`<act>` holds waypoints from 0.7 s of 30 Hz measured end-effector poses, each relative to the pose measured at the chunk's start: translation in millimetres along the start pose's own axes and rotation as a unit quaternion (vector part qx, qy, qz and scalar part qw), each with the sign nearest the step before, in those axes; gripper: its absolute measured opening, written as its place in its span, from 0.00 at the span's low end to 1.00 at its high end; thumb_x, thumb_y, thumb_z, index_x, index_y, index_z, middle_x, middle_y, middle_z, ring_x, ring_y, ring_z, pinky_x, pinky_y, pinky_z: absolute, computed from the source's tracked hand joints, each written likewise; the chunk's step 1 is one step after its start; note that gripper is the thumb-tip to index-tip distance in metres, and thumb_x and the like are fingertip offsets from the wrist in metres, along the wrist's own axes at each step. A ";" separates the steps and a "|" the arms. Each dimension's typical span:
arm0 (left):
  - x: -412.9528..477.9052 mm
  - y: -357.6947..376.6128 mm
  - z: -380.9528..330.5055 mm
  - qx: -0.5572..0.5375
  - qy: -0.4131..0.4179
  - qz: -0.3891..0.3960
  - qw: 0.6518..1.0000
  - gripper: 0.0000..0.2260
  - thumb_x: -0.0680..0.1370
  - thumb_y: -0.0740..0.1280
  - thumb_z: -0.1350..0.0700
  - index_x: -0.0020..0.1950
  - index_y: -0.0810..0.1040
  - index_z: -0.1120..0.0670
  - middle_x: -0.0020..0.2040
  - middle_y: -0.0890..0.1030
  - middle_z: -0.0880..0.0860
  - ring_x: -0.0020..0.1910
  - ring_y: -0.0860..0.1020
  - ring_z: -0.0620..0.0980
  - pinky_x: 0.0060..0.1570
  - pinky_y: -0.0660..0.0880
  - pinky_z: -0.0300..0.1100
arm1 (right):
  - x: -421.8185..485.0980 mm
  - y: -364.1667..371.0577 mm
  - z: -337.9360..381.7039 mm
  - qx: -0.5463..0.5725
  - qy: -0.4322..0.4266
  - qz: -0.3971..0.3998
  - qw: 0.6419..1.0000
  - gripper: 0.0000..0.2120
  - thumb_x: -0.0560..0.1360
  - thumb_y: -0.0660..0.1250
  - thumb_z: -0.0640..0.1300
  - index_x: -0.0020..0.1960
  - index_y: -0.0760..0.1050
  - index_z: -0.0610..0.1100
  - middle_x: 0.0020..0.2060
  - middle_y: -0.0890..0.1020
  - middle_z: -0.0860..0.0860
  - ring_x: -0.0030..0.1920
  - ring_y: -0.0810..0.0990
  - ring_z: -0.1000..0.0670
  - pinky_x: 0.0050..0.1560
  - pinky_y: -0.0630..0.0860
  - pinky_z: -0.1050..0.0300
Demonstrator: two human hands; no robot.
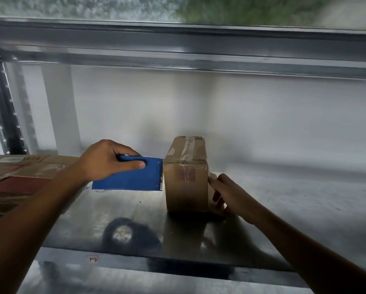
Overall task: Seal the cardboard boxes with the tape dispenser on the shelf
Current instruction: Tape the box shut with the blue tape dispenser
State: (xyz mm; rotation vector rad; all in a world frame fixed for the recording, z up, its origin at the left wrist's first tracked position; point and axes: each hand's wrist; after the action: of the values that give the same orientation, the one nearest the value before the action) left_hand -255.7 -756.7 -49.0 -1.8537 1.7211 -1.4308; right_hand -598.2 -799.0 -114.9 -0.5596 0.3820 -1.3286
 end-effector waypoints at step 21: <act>10.4 12.7 -3.9 0.009 0.011 -0.014 1.000 0.16 0.67 0.70 0.30 0.51 0.84 0.33 0.45 0.85 0.35 0.46 0.84 0.40 0.50 0.82 0.54 | 21.1 14.0 54.9 -0.241 -0.455 -0.155 0.843 0.36 0.83 0.60 0.56 0.82 0.39 0.60 0.71 0.76 0.51 0.58 0.81 0.51 0.51 0.80 0.57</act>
State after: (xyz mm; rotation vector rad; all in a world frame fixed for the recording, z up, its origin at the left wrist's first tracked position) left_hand -268.5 -767.5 -51.2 -1.8660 1.6931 -1.4788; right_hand -551.7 -808.6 -77.4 -1.6455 -0.1927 -1.1056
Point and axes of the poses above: each hand's wrist, its own x-axis towards the middle knuckle, its own y-axis out of the palm, z = x × y
